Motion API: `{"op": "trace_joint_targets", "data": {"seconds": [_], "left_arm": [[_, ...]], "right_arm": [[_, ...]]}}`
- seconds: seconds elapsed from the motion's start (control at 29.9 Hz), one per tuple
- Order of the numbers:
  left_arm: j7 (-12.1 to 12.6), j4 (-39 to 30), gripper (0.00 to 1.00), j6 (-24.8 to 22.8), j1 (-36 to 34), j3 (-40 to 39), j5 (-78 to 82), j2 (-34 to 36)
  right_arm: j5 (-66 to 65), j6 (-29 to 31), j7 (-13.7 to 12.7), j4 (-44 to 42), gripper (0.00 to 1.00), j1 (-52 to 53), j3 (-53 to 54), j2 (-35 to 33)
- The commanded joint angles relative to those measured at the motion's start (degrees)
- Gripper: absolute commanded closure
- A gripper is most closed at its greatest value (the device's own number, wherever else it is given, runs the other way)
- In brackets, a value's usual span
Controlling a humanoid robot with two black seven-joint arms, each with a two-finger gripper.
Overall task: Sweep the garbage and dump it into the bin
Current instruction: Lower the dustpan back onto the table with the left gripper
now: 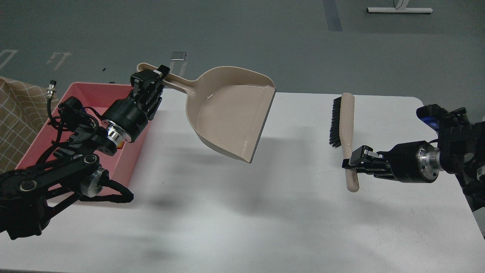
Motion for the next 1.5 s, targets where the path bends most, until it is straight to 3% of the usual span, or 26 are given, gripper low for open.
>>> {"op": "trace_joint_targets", "data": {"seconds": [0.0, 0.43, 1.34, 1.47], "left_arm": [[0.0, 3.2, 1.0, 0.1, -0.3, 1.5, 2.2, -2.9], [-0.1, 13.6, 1.0, 0.2, -0.3, 2.9, 7.2, -11.9], [-0.7, 21.2, 1.0, 1.8, 0.0, 5.1, 8.4, -19.5], [-2.6, 22.8, 1.0, 1.8, 0.1, 5.0, 8.3, -20.3]], "right_arm": [[0.0, 0.0, 0.0, -0.1, 1.0, -0.4, 0.0, -0.1], [0.0, 0.0, -0.1, -0.1, 1.0, -1.4, -0.4, -0.1], [0.0, 0.0, -0.7, -1.1, 1.0, -2.0, -3.3, -0.3], [0.0, 0.0, -0.7, -1.3, 1.0, -1.9, -3.4, -0.2]]}}
